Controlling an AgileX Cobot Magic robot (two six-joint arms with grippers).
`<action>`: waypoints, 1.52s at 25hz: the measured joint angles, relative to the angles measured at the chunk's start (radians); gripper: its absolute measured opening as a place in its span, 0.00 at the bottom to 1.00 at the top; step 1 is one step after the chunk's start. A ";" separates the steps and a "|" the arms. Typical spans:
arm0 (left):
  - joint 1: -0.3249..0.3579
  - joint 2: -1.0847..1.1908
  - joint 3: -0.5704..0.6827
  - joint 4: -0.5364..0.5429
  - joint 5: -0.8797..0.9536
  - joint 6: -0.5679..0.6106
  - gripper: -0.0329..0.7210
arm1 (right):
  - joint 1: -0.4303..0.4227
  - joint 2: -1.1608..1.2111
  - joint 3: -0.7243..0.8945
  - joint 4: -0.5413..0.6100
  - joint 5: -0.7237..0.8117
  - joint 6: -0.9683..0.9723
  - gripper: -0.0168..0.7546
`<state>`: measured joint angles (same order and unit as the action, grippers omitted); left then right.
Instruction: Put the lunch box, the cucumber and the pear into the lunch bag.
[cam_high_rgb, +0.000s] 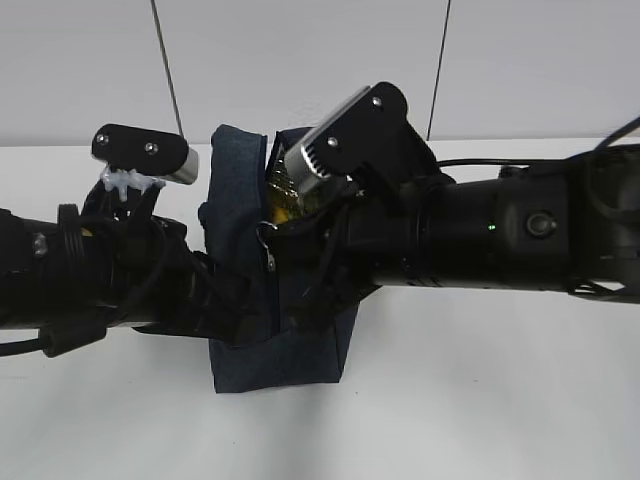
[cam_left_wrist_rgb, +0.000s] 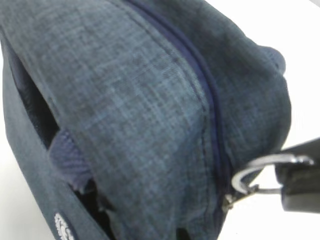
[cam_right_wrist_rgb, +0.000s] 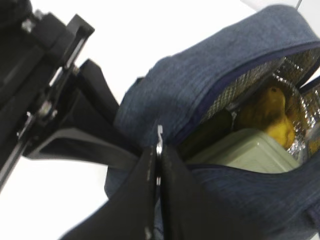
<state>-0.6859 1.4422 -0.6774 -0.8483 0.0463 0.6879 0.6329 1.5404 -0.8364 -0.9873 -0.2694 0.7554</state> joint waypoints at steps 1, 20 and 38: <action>0.000 0.000 0.000 0.000 0.000 0.000 0.05 | 0.000 0.000 -0.008 0.000 0.000 0.000 0.02; 0.000 -0.003 0.000 0.000 -0.062 0.001 0.29 | 0.000 0.000 -0.020 0.009 0.000 0.000 0.02; 0.000 -0.060 0.000 -0.001 -0.121 0.001 0.37 | 0.000 -0.048 -0.020 0.014 0.017 -0.004 0.02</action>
<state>-0.6859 1.3820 -0.6774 -0.8488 -0.0748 0.6890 0.6329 1.4925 -0.8565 -0.9732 -0.2519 0.7516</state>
